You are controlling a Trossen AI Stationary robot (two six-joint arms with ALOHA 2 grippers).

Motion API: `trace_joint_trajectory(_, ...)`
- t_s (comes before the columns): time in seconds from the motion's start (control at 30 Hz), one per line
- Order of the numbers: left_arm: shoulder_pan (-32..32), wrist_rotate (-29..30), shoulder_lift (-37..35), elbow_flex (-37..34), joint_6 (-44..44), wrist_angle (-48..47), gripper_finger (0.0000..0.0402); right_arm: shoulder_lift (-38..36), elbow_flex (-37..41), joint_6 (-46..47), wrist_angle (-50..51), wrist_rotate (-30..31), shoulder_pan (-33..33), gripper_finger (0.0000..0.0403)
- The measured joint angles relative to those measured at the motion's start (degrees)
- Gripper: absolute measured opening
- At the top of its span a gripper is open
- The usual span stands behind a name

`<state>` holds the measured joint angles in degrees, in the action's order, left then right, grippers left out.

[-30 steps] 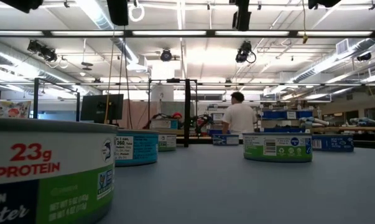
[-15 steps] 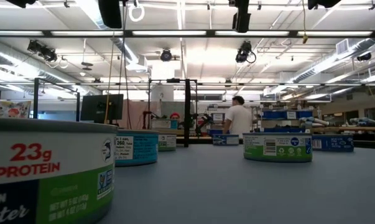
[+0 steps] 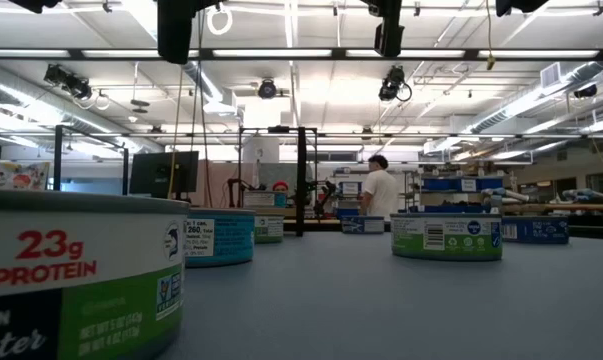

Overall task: Stack canned seafood by type on shelf
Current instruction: Put the green tuna can on the shelf

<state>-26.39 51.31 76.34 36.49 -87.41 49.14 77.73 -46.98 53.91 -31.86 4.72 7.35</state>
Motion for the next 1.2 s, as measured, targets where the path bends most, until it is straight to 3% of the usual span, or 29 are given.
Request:
trace_joint_trajectory(0.2,0.02,-1.72,0.27,0.04,-2.17,-0.93,0.0105,0.00,-0.02,-0.08,0.86,0.12,-0.29,0.0139)
trace_joint_trajectory(0.43,0.20,-8.79,1.98,0.04,-3.66,0.23,0.0244,0.00,-0.02,-0.08,0.83,0.12,-0.31,0.0139)
trace_joint_trajectory(0.63,0.79,-8.48,6.16,0.04,-16.22,8.11,0.0329,-0.19,-0.02,-0.08,0.42,0.07,-0.29,0.0139)
trace_joint_trajectory(0.9,0.85,-8.68,10.60,0.02,-30.66,19.48,0.0350,-0.19,-0.07,-0.06,0.25,-0.05,0.11,0.0139)
trace_joint_trajectory(1.2,0.79,-8.70,10.73,0.11,-34.14,20.84,0.0351,0.07,-0.04,-0.32,1.93,0.31,0.11,0.0139)
